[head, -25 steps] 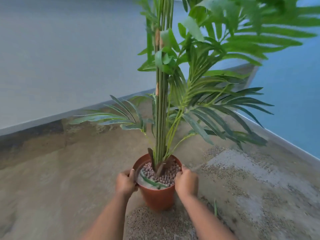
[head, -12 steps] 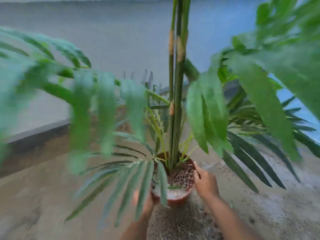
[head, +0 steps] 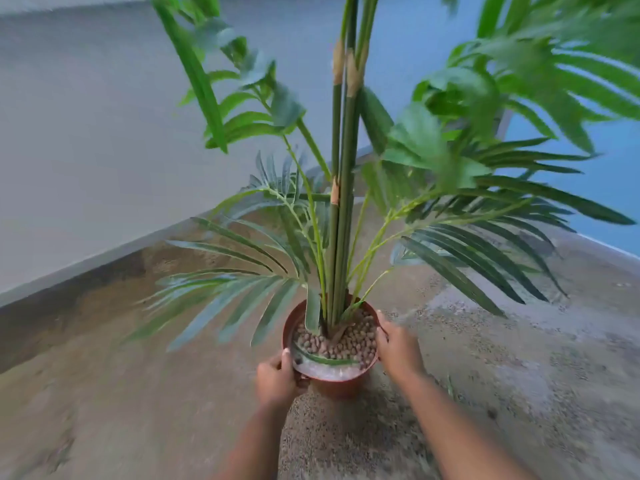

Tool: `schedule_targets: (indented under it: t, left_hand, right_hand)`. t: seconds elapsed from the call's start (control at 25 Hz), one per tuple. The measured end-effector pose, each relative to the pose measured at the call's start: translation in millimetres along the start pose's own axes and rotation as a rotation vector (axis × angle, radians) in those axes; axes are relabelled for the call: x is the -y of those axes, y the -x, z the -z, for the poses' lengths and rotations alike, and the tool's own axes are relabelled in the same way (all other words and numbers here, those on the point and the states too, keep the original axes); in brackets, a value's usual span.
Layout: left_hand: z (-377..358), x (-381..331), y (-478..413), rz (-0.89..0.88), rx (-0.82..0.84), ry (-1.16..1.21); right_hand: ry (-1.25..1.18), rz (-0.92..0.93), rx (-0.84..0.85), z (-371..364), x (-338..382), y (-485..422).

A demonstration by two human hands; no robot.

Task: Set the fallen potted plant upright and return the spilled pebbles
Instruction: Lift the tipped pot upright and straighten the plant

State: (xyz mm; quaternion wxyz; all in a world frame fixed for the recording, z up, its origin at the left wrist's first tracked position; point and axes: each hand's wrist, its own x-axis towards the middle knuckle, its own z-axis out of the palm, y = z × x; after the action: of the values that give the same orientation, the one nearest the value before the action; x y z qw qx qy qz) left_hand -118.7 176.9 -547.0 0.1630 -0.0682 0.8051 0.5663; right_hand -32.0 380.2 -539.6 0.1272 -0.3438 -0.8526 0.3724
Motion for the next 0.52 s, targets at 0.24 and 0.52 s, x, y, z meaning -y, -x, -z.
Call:
schedule_targets:
  t: [0.24, 0.52]
  left_hand:
    - [-0.6, -9.2, 11.1, 0.070, 0.031, -0.004]
    - [-13.9, -7.0, 30.0, 0.180, -0.092, 0.224]
  right_hand:
    - [0.013, -0.067, 0.054, 3.4, 9.4, -12.5]
    - [-0.041, -0.080, 0.171, 4.9, 18.4, -45.6]
